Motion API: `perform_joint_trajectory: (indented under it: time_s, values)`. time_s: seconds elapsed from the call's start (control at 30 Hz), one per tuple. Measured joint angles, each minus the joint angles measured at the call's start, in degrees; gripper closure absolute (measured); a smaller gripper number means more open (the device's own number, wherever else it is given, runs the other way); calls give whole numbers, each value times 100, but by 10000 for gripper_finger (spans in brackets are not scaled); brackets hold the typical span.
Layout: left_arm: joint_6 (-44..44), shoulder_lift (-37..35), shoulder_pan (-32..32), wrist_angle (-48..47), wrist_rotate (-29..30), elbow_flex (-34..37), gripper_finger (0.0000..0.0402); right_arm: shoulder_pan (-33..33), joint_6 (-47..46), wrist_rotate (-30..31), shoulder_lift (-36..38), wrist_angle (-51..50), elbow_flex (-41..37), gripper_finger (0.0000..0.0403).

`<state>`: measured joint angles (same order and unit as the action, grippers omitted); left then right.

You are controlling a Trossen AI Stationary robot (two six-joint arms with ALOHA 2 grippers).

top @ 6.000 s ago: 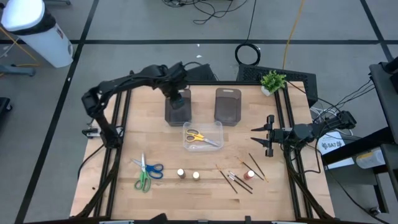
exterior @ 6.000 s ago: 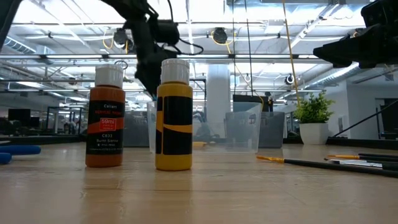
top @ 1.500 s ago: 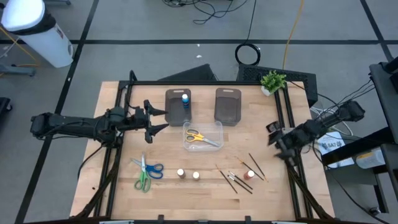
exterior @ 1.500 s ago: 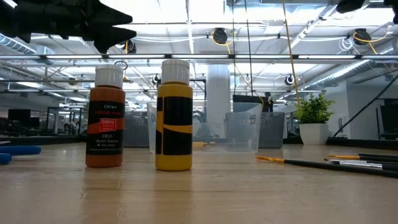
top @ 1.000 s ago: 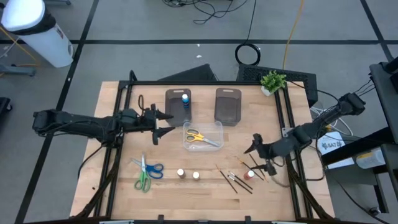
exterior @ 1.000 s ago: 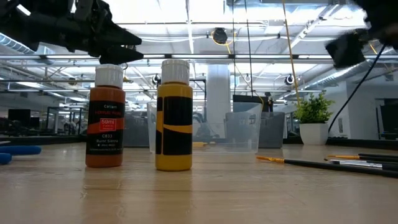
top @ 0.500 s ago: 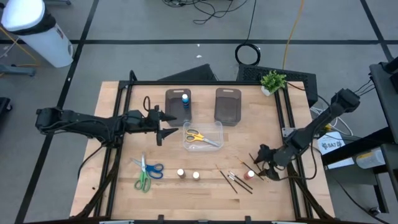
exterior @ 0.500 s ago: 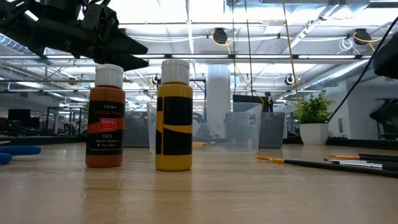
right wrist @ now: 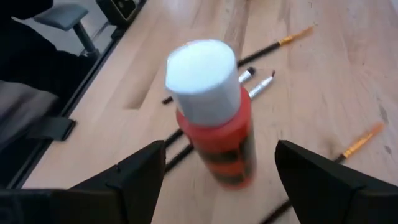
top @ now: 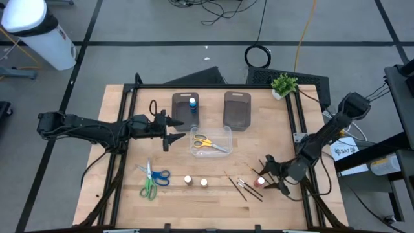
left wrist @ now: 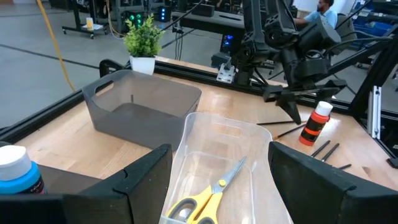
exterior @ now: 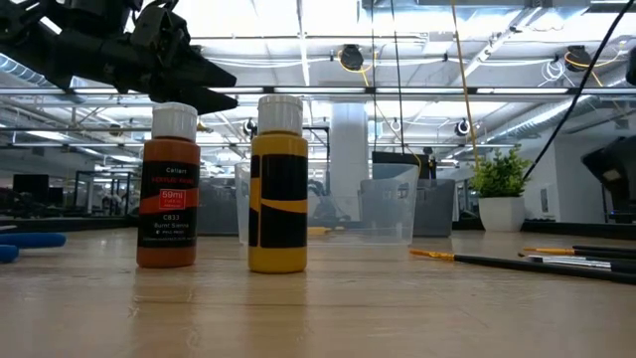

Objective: Pick & Place Paint Supplies
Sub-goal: Put the right orange paint bottle into the left black bin

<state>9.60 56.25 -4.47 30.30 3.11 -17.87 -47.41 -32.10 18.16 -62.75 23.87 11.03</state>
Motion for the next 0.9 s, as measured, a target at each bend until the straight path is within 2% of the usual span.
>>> perform_joint_trajectory:
  time_s: [0.17,0.47,0.6,0.73,0.9]
  values:
    - [20,0,0,0,0,0,128,3,208,287,-637,605,0,118]
    - [-2,0,0,0,0,0,128,5,745,319,-1449,1537,2,134]
    - [-4,0,0,0,1,0,128,17,967,447,-1602,1735,4,172]
    - [48,0,0,8,0,0,128,18,1030,436,-1612,1760,4,228]
    - [476,0,0,244,132,-94,128,113,1163,445,-1411,1883,7,288]
